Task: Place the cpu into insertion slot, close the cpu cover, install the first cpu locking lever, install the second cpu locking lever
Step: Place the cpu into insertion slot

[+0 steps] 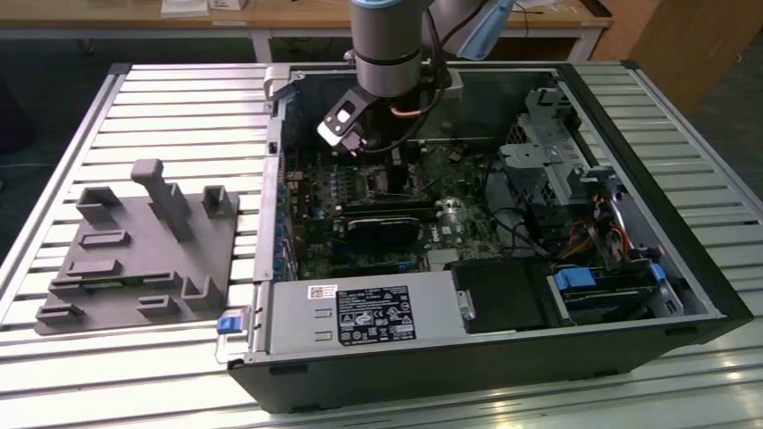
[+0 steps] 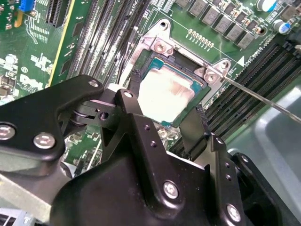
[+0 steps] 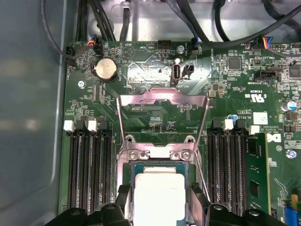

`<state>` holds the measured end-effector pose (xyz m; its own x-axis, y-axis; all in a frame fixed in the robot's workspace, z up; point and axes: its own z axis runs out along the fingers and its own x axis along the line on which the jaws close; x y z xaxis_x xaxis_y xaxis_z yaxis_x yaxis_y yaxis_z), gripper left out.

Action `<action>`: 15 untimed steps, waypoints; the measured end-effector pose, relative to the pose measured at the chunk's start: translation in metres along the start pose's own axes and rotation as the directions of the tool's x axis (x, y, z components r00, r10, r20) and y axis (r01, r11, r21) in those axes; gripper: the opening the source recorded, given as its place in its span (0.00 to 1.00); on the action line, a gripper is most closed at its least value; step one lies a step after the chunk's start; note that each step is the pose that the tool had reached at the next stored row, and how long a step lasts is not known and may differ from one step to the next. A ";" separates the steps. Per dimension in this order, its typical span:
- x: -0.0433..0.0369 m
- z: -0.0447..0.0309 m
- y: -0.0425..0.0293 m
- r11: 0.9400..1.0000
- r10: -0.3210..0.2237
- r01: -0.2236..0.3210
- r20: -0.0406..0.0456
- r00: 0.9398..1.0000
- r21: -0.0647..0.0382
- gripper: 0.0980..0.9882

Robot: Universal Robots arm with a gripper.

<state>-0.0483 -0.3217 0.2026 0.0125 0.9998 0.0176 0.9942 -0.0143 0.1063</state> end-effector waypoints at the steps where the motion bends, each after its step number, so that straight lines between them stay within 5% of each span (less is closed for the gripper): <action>1: 0.0000 -0.0015 0.0002 1.000 0.000 0.000 0.000 1.000 0.000 0.58; 8: 0.0002 -0.0109 0.0012 1.000 0.000 0.000 0.000 1.000 -0.002 0.58; 15: 0.0002 -0.0118 0.0013 1.000 0.000 0.000 0.000 1.000 -0.002 0.58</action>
<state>-0.0483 -0.3216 0.2144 0.0125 0.9998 0.0177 0.9940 -0.0143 0.1080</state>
